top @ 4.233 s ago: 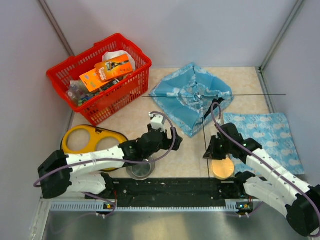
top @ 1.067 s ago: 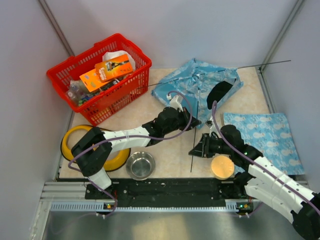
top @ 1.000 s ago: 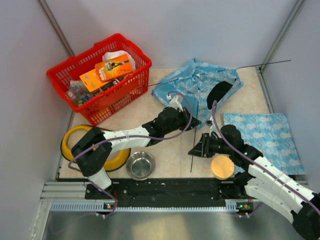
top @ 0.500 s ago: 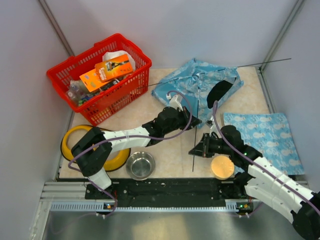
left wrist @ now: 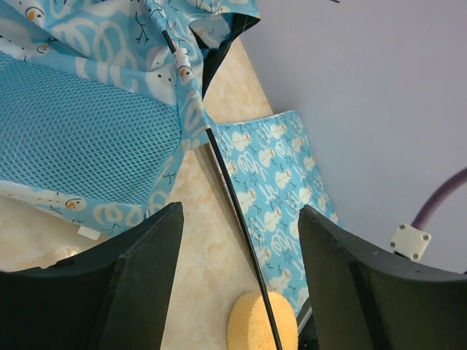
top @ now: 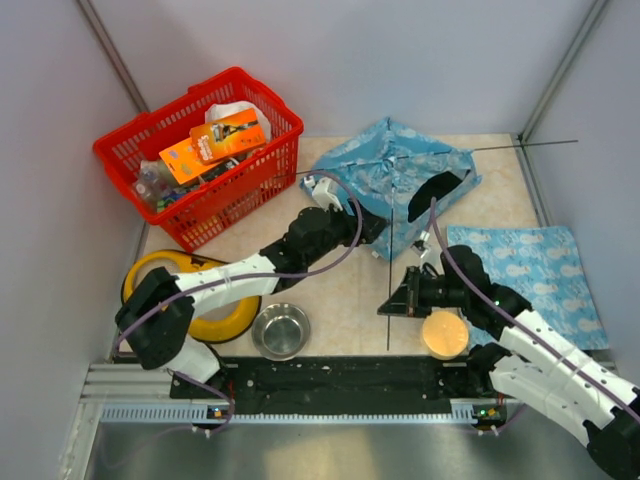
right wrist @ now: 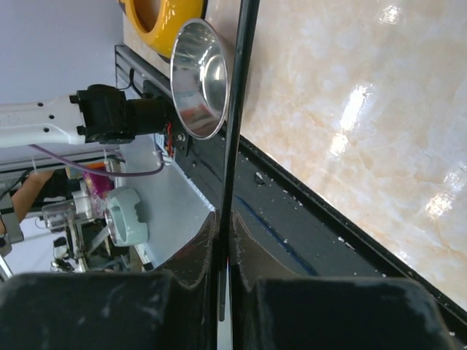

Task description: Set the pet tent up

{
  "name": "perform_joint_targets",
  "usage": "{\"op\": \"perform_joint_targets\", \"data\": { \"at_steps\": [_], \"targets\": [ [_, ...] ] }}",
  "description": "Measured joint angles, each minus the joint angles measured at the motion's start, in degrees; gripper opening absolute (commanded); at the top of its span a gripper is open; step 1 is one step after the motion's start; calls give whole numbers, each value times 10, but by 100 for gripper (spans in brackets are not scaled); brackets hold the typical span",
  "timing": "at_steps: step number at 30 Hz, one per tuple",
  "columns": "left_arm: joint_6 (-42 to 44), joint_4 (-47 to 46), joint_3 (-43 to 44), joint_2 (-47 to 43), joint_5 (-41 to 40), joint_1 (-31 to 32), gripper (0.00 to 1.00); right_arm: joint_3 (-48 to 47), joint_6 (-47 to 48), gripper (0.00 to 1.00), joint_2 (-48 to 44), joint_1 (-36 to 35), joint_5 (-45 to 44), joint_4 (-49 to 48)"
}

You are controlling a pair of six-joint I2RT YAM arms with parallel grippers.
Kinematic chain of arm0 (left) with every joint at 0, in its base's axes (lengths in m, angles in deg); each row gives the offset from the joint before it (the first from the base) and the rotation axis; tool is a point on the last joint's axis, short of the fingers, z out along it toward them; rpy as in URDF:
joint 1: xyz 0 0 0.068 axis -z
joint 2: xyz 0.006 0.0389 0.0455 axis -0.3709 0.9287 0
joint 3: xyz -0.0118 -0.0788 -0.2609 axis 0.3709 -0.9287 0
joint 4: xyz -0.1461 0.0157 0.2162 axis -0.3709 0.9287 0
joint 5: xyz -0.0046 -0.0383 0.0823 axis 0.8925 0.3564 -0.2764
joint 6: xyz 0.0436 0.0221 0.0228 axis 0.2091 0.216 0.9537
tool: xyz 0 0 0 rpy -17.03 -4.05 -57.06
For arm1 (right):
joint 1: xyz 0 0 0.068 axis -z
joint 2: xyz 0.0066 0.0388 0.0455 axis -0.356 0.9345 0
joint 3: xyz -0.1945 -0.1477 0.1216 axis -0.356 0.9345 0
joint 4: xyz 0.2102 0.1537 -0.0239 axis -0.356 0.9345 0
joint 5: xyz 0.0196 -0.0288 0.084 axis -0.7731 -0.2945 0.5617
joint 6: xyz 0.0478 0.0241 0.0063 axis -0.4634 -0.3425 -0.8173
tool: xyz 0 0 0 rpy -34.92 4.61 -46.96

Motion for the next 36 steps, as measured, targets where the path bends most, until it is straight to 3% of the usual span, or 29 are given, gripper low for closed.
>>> {"op": "perform_joint_targets", "data": {
  "at_steps": [9,17,28,36],
  "targets": [
    [35,-7,-92,-116,-41,-4,75,-68,-23,0,1,0,-13,4],
    [52,-27,-184,-139,-60,-10,77,-133,-56,0,31,0,-20,-34],
    [48,-221,-201,2,27,-10,83,-114,-166,0,37,0,-21,-189],
    [13,-356,-143,117,68,5,83,-74,-223,0,36,-1,-24,-296]
  ]
}}
